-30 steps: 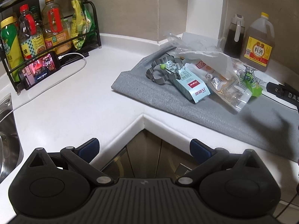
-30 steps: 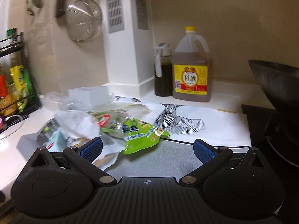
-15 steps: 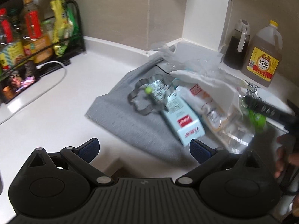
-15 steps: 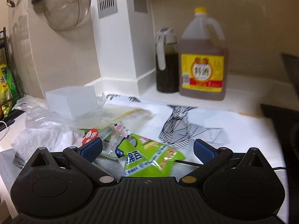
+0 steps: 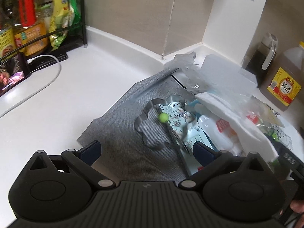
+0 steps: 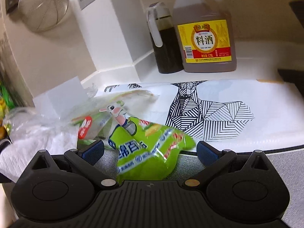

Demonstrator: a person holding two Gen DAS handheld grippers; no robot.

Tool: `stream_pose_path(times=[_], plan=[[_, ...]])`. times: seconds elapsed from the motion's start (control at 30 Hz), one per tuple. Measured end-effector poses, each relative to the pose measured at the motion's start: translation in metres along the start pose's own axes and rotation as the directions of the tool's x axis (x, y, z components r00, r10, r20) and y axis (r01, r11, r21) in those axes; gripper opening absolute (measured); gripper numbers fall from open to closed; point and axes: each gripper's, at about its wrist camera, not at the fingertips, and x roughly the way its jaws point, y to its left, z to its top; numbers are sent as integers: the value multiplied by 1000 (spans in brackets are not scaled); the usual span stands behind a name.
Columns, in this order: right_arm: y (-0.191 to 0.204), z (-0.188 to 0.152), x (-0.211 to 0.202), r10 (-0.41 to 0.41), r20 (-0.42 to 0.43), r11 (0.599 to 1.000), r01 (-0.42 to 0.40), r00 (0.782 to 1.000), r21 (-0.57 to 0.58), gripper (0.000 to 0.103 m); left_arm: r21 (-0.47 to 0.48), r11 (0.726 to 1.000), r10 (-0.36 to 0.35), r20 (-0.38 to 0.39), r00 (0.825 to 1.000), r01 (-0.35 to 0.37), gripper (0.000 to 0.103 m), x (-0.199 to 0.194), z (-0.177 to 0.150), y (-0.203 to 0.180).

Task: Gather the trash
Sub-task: 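Grasp the green snack bag with the right tool and lift it, then hold the green snack bag in the right tool while the left tool grasps the light-blue box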

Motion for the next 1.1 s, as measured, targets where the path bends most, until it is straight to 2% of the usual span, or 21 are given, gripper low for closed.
stream_pose_path(times=[0.1,0.23,0.33,0.37,0.43,0.5,0.6,0.77,0.87,0.97,1.1], plan=[[1,1,0,1,-1,1000,-1,1000,-1,103,39,999,-15,-1,1000,15,103,13,7,-3],[11,3,3,0,-15,999,-1,1000,-52,103,55,996,-68,-23,997,69,103,30,19,-6],[16,3,5,-13,-27,996,11,1000,-87,103,27,997,-74,-33,997,75,103,37,24,-6],[15,2,4,-1,-23,997,-1,1000,-82,99,7,997,-78,-32,996,78,102,37,25,-5],[12,3,2,20,-12,998,-20,1000,-63,81,-13,995,-94,-28,995,94,92,36,26,-2],[10,3,1,11,-6,999,-11,1000,-50,41,-13,994,-105,-27,994,105,88,33,25,-2],[5,3,2,21,-10,1000,-21,1000,-21,16,-1,995,-101,-15,995,101,88,29,24,-2],[-1,3,-4,22,40,999,-23,999,29,12,11,996,-84,20,996,84,88,18,20,-3],[-3,3,-11,10,109,999,-16,994,49,11,6,997,-76,45,996,76,88,9,19,1],[-3,2,-23,-22,206,999,11,978,52,11,-4,997,-72,74,995,72,88,-1,20,8],[-6,2,-34,-80,311,996,61,947,71,11,-15,997,-69,110,992,71,88,-15,23,16]])
